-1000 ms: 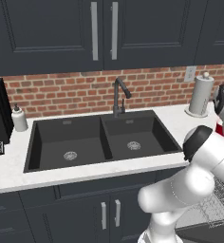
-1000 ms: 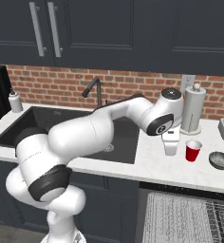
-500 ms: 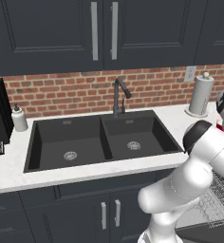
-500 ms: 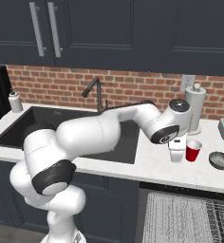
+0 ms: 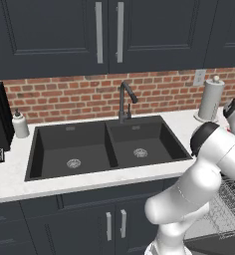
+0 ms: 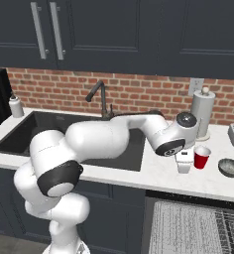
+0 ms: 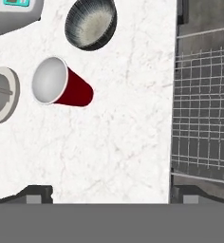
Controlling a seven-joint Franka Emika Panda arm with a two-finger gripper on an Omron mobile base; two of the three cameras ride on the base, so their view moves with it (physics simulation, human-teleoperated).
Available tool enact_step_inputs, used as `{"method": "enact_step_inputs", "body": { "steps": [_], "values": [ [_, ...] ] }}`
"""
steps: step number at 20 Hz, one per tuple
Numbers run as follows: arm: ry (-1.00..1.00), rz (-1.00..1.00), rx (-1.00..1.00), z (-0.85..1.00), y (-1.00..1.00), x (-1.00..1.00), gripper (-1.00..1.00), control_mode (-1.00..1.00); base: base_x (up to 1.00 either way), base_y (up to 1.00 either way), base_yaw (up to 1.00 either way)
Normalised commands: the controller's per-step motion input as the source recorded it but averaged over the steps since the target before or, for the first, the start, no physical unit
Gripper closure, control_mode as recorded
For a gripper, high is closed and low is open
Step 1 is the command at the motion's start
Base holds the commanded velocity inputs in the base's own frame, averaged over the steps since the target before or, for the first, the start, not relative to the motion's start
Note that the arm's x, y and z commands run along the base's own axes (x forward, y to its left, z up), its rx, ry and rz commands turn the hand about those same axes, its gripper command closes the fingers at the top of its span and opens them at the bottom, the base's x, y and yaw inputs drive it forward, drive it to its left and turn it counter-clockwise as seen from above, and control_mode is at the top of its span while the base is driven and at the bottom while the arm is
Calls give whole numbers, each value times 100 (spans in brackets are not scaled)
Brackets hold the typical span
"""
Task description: Pick up the cup and bowl from the counter, place them in the dishwasher, and close the dishwasher door.
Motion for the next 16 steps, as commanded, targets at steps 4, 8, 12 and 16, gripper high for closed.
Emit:
{"method": "enact_step_inputs", "body": {
  "steps": [4, 8, 12, 16],
  "values": [
    [0, 0, 0, -8, -16, 29, -100, -100, 0, 0, 0],
    [0, 0, 0, -6, -19, 30, -100, -100, 0, 0, 0],
    [0, 0, 0, -9, -28, 26, -100, -100, 0, 0, 0],
    [0, 0, 0, -12, -29, 21, -100, -100, 0, 0, 0]
  ]
}}
